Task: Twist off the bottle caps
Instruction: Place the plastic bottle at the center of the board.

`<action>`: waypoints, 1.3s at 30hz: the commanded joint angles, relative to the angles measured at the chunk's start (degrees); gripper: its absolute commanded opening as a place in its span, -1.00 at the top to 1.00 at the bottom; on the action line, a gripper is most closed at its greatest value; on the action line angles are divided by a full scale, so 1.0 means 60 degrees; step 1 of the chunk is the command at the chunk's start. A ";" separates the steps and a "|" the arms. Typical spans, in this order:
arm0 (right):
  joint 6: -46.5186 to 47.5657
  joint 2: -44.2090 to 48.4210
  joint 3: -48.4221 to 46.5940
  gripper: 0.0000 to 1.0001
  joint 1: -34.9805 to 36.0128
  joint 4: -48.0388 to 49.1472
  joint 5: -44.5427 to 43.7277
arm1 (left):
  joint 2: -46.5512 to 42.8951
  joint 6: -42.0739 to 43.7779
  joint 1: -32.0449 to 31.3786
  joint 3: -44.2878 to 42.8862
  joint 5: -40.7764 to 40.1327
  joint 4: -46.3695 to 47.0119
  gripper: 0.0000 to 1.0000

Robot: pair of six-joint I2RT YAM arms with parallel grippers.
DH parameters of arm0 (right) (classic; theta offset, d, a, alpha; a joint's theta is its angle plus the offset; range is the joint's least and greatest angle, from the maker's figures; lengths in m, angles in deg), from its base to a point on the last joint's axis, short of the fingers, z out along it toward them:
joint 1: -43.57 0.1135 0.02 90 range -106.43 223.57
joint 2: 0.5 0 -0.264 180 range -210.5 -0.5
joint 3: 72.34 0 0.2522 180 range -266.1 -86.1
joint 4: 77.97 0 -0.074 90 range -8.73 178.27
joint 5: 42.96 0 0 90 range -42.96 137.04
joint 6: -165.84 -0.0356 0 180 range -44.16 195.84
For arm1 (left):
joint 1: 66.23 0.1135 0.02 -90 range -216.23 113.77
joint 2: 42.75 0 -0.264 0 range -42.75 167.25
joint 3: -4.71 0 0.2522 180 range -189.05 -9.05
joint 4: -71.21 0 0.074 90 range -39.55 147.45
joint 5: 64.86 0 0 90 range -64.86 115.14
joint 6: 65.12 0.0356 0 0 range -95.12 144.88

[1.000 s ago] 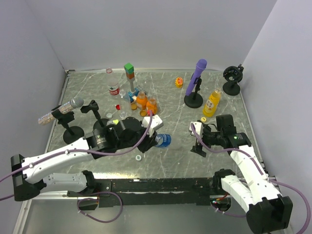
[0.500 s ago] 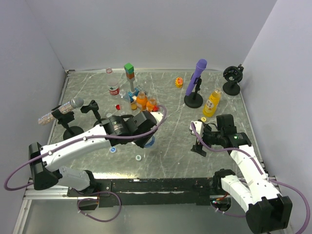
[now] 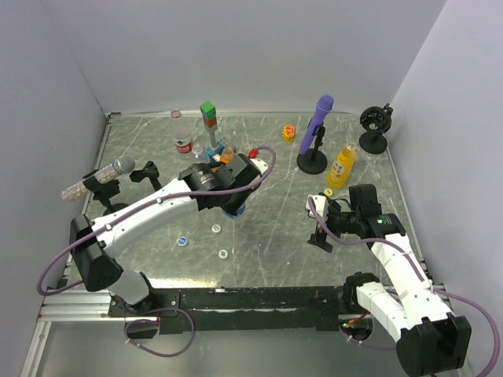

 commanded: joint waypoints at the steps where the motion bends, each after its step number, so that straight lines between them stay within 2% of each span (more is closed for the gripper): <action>1: 0.0152 0.0146 -0.0091 -0.98 -0.0035 0.0095 0.0351 | 0.0445 0.0233 0.0198 -0.0194 -0.0122 -0.0847 0.87; 7: 0.0197 0.0146 -0.0091 -0.98 -0.0035 0.0065 0.0380 | 0.0474 0.0204 0.0272 -0.0326 -0.0108 -0.0730 0.48; 14: 0.0197 0.0175 -0.0076 -0.98 -0.0035 0.0065 0.0395 | 0.0796 0.0277 0.0360 -0.0663 -0.0064 -0.0862 0.24; 22: 0.0241 0.0161 -0.0076 -0.98 -0.0035 0.0036 0.0410 | 0.0840 0.0277 0.0433 -0.0926 -0.0151 -0.0789 -0.17; 30: 0.0285 0.0161 -0.0076 -0.98 -0.0035 0.0007 0.0439 | 0.0840 0.0306 0.0448 -0.1278 -0.0298 -0.0657 -0.32; 39: 0.0299 0.0146 -0.0076 -0.98 -0.0049 -0.0008 0.0454 | 0.0899 0.0380 0.0448 -0.1747 -0.0430 -0.0539 -0.38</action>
